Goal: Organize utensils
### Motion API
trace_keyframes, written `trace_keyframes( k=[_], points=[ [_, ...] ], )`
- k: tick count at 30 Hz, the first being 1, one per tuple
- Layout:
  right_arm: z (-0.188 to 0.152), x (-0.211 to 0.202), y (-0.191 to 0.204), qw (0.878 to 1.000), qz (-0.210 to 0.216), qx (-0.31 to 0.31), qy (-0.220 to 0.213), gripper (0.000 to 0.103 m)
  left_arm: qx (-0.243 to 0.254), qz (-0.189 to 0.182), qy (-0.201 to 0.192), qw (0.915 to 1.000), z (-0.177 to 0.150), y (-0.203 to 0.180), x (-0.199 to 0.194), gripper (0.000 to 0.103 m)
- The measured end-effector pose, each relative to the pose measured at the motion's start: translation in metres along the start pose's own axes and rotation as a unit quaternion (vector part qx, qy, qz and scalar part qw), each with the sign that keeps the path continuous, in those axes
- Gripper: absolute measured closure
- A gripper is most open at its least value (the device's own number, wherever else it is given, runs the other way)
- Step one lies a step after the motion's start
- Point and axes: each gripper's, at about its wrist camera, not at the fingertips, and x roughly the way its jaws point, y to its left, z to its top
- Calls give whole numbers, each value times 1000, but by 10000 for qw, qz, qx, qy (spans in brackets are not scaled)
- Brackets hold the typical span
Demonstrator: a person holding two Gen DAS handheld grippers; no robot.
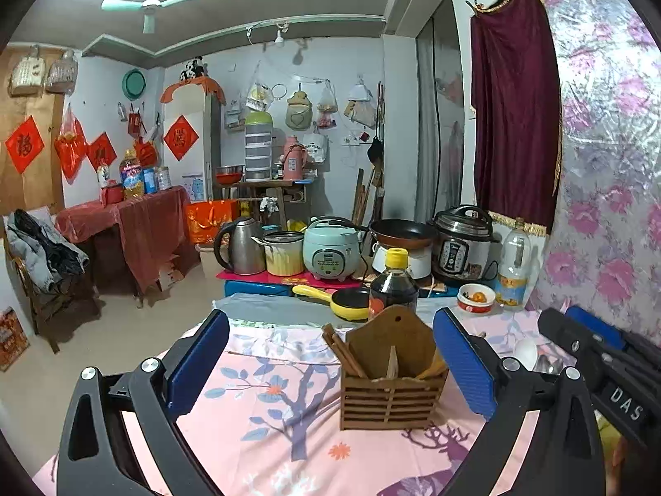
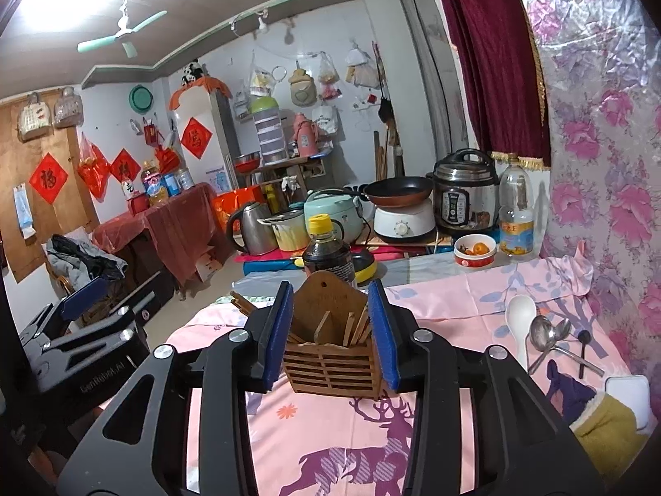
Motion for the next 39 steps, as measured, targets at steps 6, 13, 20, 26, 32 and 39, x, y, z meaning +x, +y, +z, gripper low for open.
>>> trace_keyframes(
  k=[6, 13, 20, 26, 32, 39],
  points=[
    [-18, -12, 6, 9995, -222, -158, -125, 34, 57, 203, 303, 9993, -38, 10, 4, 6],
    [-68, -1, -5, 9987, -499, -47, 54, 18, -87, 371, 783, 9962, -78, 24, 27, 6],
    [-77, -3, 0, 9950, -858, -502, -38, 12, 14, 574, 816, 9950, -84, 26, 30, 6],
    [-76, -1, -6, 9949, -911, -428, 40, 10, 18, 637, 655, 9958, -81, 25, 23, 6],
    [-79, 9, -11, 9958, -820, -248, 325, 10, 46, 621, 648, 9960, -82, 22, 22, 6],
    [-91, 27, -10, 9935, -862, -248, 706, 9, 72, 512, 1021, 9934, -95, 17, 42, 6]
  ],
)
